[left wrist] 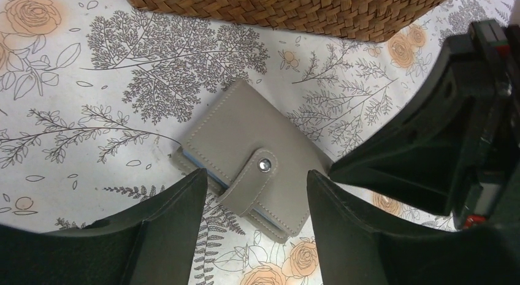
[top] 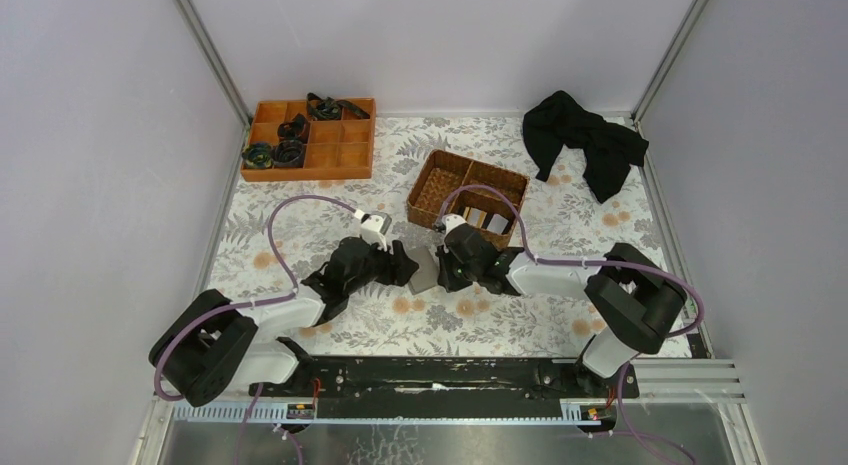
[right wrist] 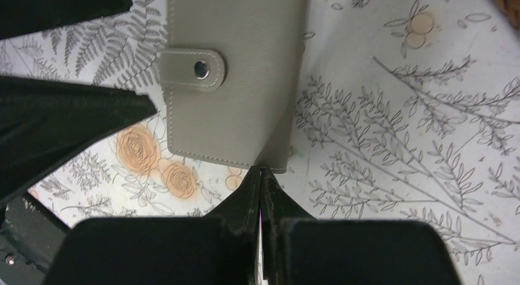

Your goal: Take the credit cards out of the card holder

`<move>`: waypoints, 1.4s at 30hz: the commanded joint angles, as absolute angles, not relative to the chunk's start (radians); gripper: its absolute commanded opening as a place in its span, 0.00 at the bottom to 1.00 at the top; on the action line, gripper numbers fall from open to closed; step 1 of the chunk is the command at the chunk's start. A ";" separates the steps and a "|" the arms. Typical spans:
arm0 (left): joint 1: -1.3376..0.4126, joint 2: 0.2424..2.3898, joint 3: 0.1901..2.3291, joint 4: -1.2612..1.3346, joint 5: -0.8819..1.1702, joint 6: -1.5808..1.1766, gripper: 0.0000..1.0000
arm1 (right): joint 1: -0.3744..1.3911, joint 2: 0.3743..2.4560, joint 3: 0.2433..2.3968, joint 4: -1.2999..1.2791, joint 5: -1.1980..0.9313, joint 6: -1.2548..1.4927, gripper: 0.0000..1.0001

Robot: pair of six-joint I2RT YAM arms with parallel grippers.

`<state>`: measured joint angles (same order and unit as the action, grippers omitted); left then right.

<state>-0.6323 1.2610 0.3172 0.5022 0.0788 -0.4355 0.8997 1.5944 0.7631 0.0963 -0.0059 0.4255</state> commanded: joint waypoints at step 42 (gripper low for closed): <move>-0.655 1.398 0.351 0.612 0.148 -0.287 0.59 | 0.816 1.739 0.848 0.253 -0.154 0.426 0.00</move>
